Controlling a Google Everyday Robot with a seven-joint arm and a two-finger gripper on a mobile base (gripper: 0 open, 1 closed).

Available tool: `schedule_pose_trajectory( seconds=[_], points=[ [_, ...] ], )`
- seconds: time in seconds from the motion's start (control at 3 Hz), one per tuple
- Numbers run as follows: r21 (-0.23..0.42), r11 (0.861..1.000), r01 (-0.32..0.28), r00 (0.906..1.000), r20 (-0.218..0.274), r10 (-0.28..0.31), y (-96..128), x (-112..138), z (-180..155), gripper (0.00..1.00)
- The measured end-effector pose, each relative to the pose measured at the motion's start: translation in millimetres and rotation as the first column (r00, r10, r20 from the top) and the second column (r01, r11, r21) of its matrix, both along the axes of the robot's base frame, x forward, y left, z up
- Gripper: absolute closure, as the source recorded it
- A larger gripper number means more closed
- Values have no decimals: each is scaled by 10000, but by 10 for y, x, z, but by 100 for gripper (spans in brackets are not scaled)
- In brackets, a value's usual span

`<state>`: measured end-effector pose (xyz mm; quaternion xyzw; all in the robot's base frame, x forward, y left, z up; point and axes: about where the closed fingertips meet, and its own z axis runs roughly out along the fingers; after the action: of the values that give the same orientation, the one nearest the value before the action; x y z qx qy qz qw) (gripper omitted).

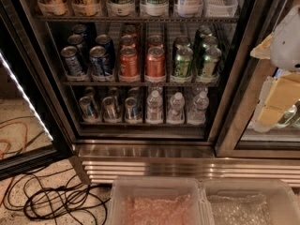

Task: Pick redbull can from bottom shelf of fridge

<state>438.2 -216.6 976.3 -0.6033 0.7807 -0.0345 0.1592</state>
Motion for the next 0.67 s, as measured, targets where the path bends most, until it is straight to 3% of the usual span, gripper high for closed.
schedule_pose_trajectory(
  seconds=[0.33,0.67],
  points=[
    [0,10000,0,10000,0,0,0,0,0,0],
    [-93,9991,423,9988,239,-421,115,37,-133,0]
  ],
)
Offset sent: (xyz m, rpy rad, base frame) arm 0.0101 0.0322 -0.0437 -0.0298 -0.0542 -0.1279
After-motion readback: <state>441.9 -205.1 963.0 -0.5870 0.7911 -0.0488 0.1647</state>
